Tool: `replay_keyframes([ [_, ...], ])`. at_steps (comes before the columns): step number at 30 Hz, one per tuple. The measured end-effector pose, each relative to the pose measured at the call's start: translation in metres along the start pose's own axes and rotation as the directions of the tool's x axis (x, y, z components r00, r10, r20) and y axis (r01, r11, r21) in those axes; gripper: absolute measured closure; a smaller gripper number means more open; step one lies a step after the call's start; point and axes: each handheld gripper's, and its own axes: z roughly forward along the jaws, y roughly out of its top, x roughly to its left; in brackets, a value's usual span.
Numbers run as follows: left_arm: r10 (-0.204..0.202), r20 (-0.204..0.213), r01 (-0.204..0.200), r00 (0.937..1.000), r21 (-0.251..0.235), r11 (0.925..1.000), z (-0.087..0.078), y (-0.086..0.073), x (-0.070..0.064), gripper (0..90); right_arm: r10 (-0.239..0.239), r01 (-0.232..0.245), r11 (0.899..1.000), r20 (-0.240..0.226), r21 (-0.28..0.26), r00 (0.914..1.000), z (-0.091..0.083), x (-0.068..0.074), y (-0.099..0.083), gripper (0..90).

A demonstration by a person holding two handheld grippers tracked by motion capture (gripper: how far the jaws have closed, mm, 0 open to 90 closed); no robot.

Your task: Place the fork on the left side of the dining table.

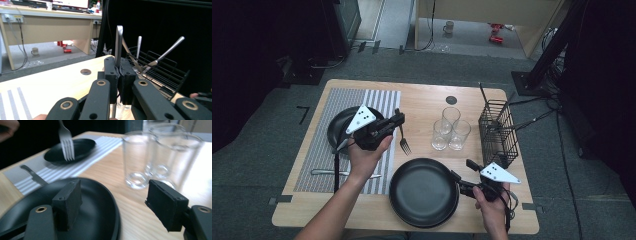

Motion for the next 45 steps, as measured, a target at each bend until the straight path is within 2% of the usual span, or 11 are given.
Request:
replay_keyframes([
  [6,-0.017,-0.03,0.016,0.9994,-0.013,0.9998,0.002,0.002,0.011,88.3,0.024,-0.025,0.999,0.045,0.03,0.9987,-0.013,-0.016,-0.017,28.5],
  [17,-0.012,-0.079,0.009,0.9968,-0.035,0.9994,0.01,0.009,0.03,88.3,0.05,-0.059,0.996,0.122,0.072,0.9912,-0.032,-0.041,-0.04,25.5],
  [20,-0.017,-0.088,0.014,0.996,-0.038,0.9992,0.013,0.012,0.036,88.3,0.065,-0.082,0.991,0.163,0.104,0.9845,-0.036,-0.049,-0.045,23.2],
  [24,-0.054,-0.071,0.05,0.996,-0.053,0.9973,0.013,0.013,0.047,88.3,0.059,-0.096,0.983,0.226,0.159,0.9724,-0.037,-0.057,-0.052,20.8],
  [29,-0.067,-0.098,0.062,0.9929,-0.055,0.9965,0.013,0.016,0.059,88.4,0.088,-0.142,0.969,0.258,0.201,0.9622,-0.037,-0.069,-0.06,20.2],
  [37,-0.063,-0.137,0.055,0.9885,-0.062,0.9966,0.014,0.024,0.073,88.4,0.065,-0.144,0.952,0.281,0.271,0.9576,-0.033,-0.075,-0.063,17.9],
  [39,-0.086,-0.139,0.076,0.9865,-0.073,0.9944,0.013,0.025,0.077,88.4,0.043,-0.129,0.951,0.293,0.282,0.9553,-0.033,-0.076,-0.063,17.8],
  [42,-0.115,-0.156,0.103,0.981,-0.082,0.9912,0.014,0.027,0.084,88.4,0.008,-0.11,0.948,0.324,0.298,0.9461,-0.033,-0.079,-0.063,17.4],
  [44,-0.116,-0.167,0.104,0.9791,-0.08,0.9914,0.016,0.029,0.087,88.4,0.015,-0.114,0.948,0.314,0.299,0.9492,-0.033,-0.08,-0.063,14.5],
  [45,-0.108,-0.172,0.097,0.9791,-0.074,0.9925,0.018,0.031,0.088,88.4,0.003,-0.107,0.946,0.321,0.307,0.9471,-0.031,-0.079,-0.063,13.7],
])
